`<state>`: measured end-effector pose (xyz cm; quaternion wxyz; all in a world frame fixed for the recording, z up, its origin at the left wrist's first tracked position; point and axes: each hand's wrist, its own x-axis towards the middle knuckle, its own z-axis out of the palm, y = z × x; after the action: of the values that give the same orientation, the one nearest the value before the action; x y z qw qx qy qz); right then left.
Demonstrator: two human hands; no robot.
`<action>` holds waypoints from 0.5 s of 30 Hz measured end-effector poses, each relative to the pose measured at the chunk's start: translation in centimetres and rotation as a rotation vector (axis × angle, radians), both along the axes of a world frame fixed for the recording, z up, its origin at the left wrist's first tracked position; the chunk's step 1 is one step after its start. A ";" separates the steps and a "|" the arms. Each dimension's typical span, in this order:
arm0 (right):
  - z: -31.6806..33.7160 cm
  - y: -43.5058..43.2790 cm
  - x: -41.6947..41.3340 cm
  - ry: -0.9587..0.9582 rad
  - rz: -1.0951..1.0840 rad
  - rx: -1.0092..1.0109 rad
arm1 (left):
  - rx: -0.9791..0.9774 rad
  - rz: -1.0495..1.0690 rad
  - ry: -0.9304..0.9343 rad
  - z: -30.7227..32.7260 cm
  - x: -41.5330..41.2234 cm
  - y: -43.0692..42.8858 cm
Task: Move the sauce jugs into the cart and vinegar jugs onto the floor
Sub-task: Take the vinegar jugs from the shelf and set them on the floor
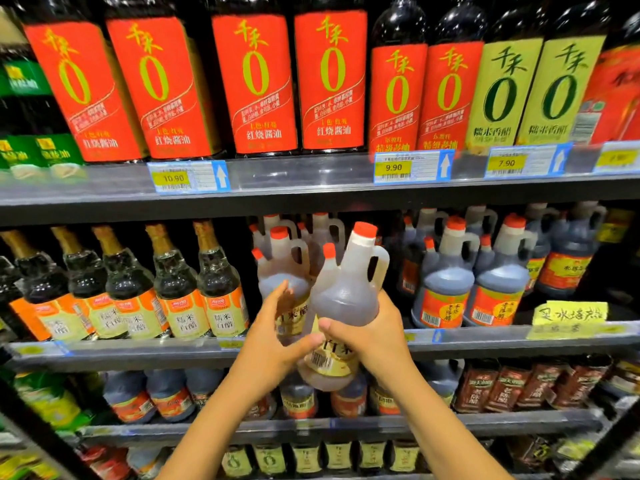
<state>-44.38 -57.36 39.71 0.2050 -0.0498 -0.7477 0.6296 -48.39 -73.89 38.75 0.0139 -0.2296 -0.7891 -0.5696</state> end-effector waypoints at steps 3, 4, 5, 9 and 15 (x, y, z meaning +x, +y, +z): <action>0.1 0.8 -1.8 0.038 -0.054 0.004 | 0.022 0.253 0.100 -0.6 -0.9 0.4; 0.1 1.0 -2.3 0.052 -0.074 0.021 | -0.017 0.338 0.153 -0.9 -1.4 0.6; 0.1 1.2 -2.8 0.068 -0.093 0.042 | -0.059 0.415 0.202 -1.2 -1.9 0.8; 0.4 1.6 -4.4 0.125 -0.121 0.112 | -0.164 0.556 0.226 -2.6 -4.6 1.3; -0.1 1.7 -6.2 0.103 -0.083 0.223 | -0.132 0.513 0.088 -2.8 -6.9 1.7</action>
<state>-50.54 -55.64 39.58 0.2731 -0.0253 -0.7989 0.5353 -55.31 -72.24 35.97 0.1772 -0.0469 -0.8556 -0.4841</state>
